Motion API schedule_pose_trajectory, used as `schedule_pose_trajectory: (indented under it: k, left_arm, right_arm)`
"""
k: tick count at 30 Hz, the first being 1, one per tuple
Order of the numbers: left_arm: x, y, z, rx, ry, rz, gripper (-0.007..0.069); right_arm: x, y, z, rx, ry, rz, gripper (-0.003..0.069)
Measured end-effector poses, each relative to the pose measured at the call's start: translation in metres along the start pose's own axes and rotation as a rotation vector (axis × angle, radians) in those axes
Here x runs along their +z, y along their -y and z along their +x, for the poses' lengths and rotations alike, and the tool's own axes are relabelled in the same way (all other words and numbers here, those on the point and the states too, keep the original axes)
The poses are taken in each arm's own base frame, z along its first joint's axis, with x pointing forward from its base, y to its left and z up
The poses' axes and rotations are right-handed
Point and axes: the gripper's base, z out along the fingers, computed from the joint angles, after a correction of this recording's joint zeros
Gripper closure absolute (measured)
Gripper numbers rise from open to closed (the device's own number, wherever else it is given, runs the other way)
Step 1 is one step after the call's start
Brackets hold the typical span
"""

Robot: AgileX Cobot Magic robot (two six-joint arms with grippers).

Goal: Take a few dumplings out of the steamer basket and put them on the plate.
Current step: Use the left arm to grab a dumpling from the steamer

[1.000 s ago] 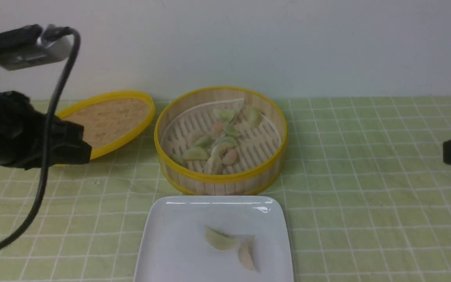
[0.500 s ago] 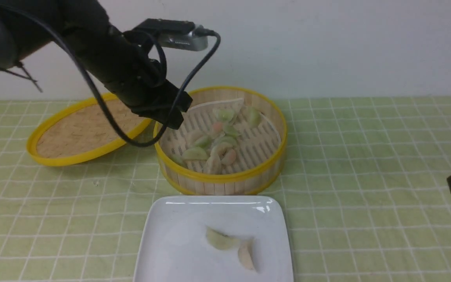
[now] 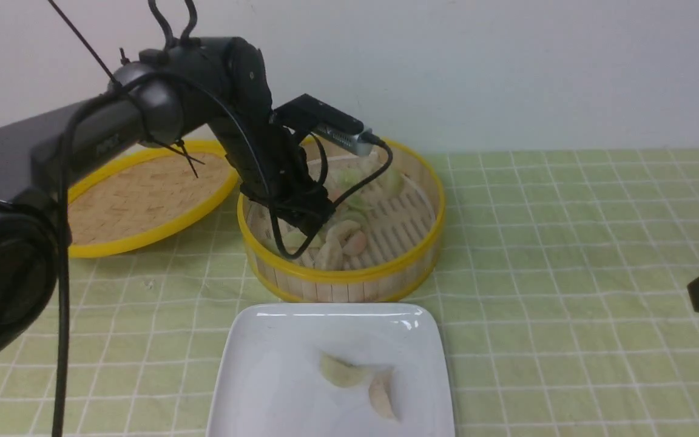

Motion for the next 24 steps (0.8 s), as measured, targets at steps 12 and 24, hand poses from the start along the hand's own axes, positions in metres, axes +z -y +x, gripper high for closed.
schedule_pose_trajectory:
  k: [12, 24]
  left_arm:
    - [0.031, -0.002, 0.002, 0.018, -0.022, -0.014, 0.0334]
    - [-0.01, 0.001, -0.012, -0.016, -0.105, 0.021, 0.0469]
  right_arm:
    - [0.0, -0.001, 0.0, 0.006, 0.001, -0.009, 0.0673]
    - [0.0, -0.001, 0.0, 0.004, 0.001, -0.011, 0.0673]
